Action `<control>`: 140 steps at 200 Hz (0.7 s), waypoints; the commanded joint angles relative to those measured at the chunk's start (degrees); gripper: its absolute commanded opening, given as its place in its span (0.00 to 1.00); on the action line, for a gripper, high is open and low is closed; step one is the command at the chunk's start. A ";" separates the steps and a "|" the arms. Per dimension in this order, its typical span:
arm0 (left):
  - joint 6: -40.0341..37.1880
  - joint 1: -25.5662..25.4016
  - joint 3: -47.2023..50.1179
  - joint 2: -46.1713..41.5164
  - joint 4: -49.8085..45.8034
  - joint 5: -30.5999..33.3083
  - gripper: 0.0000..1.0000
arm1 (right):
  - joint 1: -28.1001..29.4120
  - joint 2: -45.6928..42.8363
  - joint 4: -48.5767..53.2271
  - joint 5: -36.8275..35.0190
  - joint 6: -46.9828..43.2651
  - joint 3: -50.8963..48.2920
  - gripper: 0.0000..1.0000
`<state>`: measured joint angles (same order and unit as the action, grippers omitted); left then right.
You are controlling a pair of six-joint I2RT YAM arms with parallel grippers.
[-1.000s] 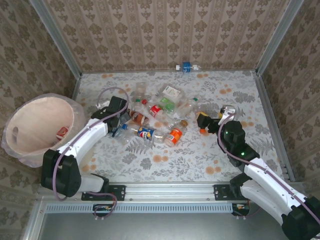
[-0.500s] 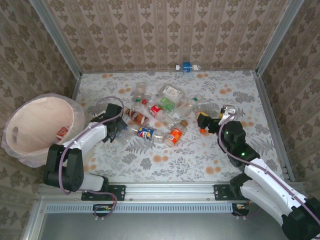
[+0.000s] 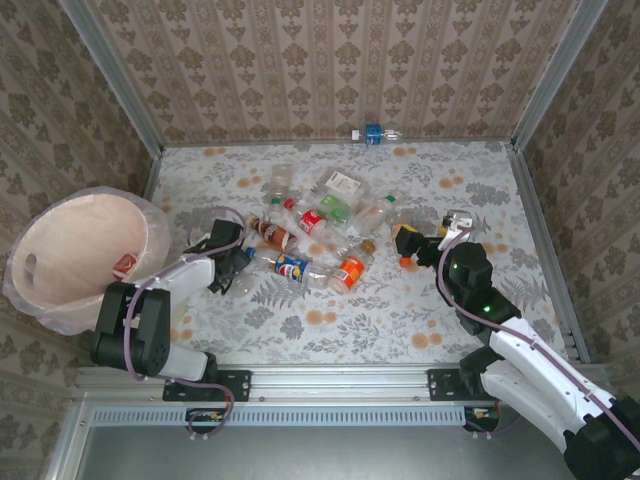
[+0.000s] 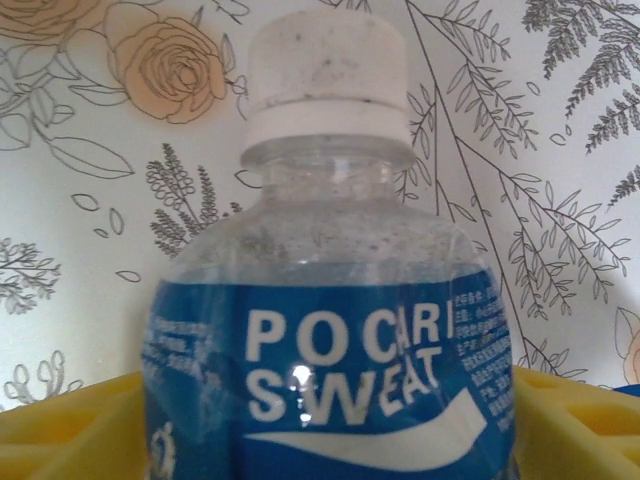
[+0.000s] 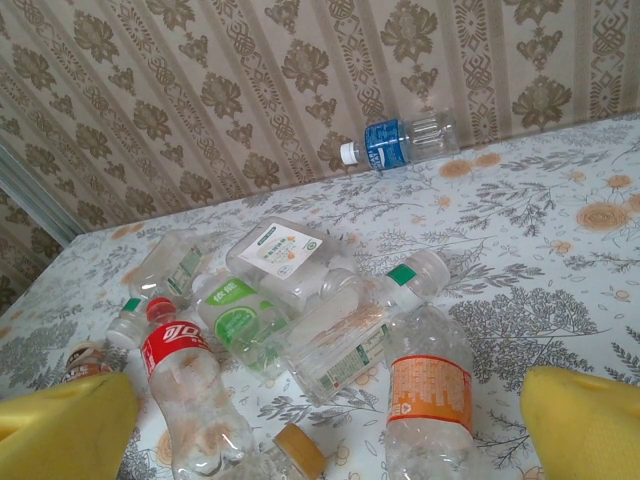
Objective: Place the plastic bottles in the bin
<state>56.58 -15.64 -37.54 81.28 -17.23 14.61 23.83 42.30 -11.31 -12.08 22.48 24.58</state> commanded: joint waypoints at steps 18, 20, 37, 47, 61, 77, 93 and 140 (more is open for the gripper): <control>-1.32 0.87 2.27 0.29 4.24 -1.19 0.74 | -0.28 -1.21 0.50 -1.60 0.28 -0.31 1.00; -1.50 0.83 2.36 0.20 4.45 -1.17 0.74 | -0.24 -1.18 0.50 -1.63 0.28 -0.32 1.00; -2.79 0.87 2.95 -0.69 5.29 -1.28 0.73 | -0.21 -1.35 0.42 -1.61 0.37 -0.41 1.00; -3.71 0.87 3.05 -1.47 5.37 -0.96 0.72 | -0.24 -1.43 0.46 -1.61 0.38 -0.40 1.00; -5.28 0.82 3.13 -2.98 5.20 -0.56 0.70 | -0.22 -1.44 0.36 -1.56 0.49 -0.41 1.00; -7.01 0.82 2.91 -5.05 4.31 0.10 0.67 | -0.25 -1.43 0.41 -1.55 0.48 -0.41 1.00; -8.67 0.87 2.53 -7.35 3.17 0.82 0.64 | -0.27 -1.35 0.41 -1.42 0.58 -0.41 1.00; -13.18 -0.60 -1.34 -14.34 -2.11 1.90 0.57 | -0.27 -1.08 0.03 -0.97 0.57 -0.41 1.00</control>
<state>47.64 -15.33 -35.29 70.22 -15.31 14.61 23.83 41.71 -11.31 -12.08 22.65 24.58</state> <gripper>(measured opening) 0.623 0.996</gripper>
